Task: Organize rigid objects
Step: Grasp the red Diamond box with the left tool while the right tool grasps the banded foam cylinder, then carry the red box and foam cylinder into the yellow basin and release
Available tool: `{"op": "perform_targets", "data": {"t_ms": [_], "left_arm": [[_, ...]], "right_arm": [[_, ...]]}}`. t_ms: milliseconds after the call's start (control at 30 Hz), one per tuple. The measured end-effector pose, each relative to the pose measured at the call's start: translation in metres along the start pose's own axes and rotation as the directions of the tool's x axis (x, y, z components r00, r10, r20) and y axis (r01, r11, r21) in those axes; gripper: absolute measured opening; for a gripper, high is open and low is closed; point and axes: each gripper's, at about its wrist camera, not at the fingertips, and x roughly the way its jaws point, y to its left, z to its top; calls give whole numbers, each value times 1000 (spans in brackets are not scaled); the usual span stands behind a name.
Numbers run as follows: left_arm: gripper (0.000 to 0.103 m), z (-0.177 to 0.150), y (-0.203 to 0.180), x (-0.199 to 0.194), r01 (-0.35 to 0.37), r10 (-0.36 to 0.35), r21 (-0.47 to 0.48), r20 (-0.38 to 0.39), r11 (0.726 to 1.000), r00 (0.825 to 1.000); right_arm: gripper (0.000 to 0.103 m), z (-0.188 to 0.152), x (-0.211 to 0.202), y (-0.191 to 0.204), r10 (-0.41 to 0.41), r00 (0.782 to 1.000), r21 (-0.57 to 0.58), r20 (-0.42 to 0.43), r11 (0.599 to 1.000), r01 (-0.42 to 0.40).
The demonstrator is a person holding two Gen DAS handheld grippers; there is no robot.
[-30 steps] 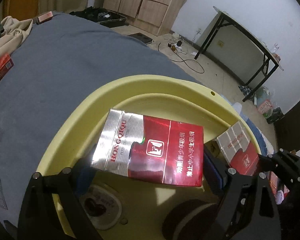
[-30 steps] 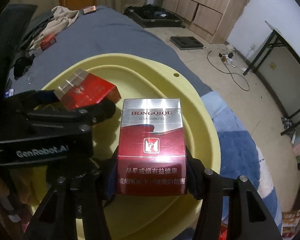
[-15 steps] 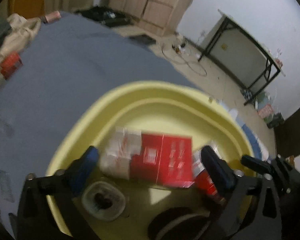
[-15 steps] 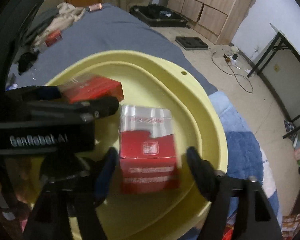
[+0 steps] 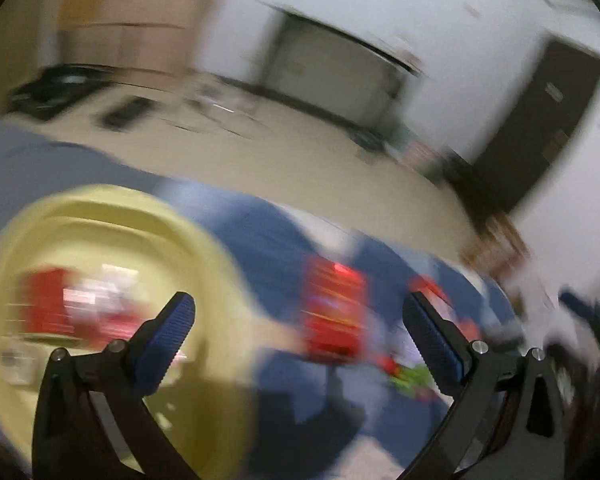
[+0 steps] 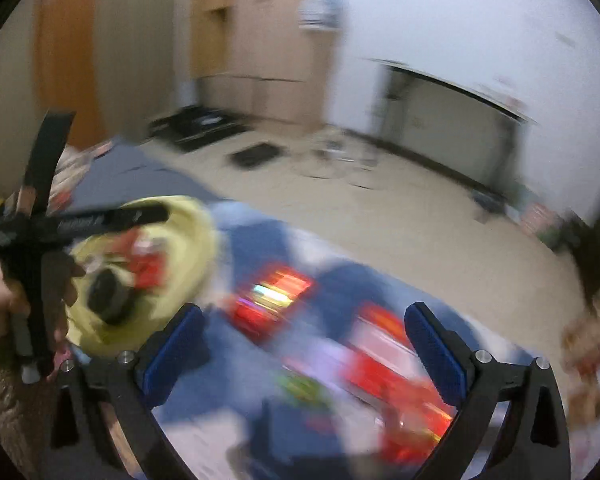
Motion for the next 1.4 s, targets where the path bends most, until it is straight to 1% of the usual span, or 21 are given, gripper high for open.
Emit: {"op": "perform_targets", "data": {"t_ms": [33,67,100,133,167,200,267,400,467,500,767,800,833,900,967,1100,1200,1233,1267,1300,1400], "left_arm": [[103,-5,-15,13,11,-9,37,-32,999,999],[103,-10,-31,29,-20,24,85,-49,996,999],[103,-13,-37,39,-68,74,116,-52,991,996],[103,-18,-42,52,-141,151,149,-57,979,987],[103,-19,-42,62,-176,188,158,-62,972,980],[103,-20,-38,69,-192,204,152,-68,970,977],[103,-23,-24,78,-212,223,125,-77,969,972],[103,-25,-21,86,-203,215,143,-73,969,974],[103,-26,-24,89,-208,219,140,-64,968,974],[103,-26,-25,90,-209,219,147,-56,967,974],[102,-35,-41,90,-193,202,163,-44,968,978],[98,-35,-41,89,-196,206,166,-44,966,978],[90,-34,-40,87,-196,205,169,-43,966,978],[85,-33,-42,86,-165,174,162,-41,973,984],[85,-33,-43,86,-137,146,162,-45,977,988],[84,-37,-41,103,-145,158,171,-64,975,985],[84,-41,-43,106,-153,163,182,-41,971,986],[81,-40,-43,105,-151,160,173,-40,973,986],[66,-39,-42,102,-151,159,164,-34,975,987],[58,-37,-41,99,-167,174,164,-28,972,984],[59,-33,-35,96,-140,148,147,-48,979,988]], "right_arm": [[103,-11,-8,-28,-89,996,61,-11,994,90],[103,-17,-12,-47,-146,989,106,-15,983,147],[103,-21,-14,-60,-177,984,149,-17,973,177],[103,-24,-14,-71,-175,984,189,-21,966,176],[103,-27,-11,-82,-148,988,239,-38,959,153],[103,-31,-6,-89,-119,991,271,-61,954,131],[103,-36,2,-91,-107,991,257,-83,958,125],[103,-38,28,-106,-79,984,267,-159,956,120],[103,-41,42,-113,-84,974,283,-208,949,142],[103,-30,51,-122,-88,969,282,-232,947,153],[103,-36,87,-133,-74,934,270,-349,947,176],[103,-38,91,-135,-65,932,272,-358,947,170],[103,-39,96,-135,-56,930,274,-362,948,164],[102,-42,106,-137,-36,927,283,-374,947,151],[102,-45,113,-141,-25,922,291,-387,945,148],[101,-45,123,-142,18,928,307,-372,946,105],[89,-48,125,-144,60,934,323,-352,944,61],[80,-49,123,-145,65,937,325,-344,944,54],[71,-49,121,-146,71,939,325,-336,945,45],[68,-49,119,-147,79,942,327,-325,944,34],[68,-54,118,-149,75,944,325,-322,945,35]]}}
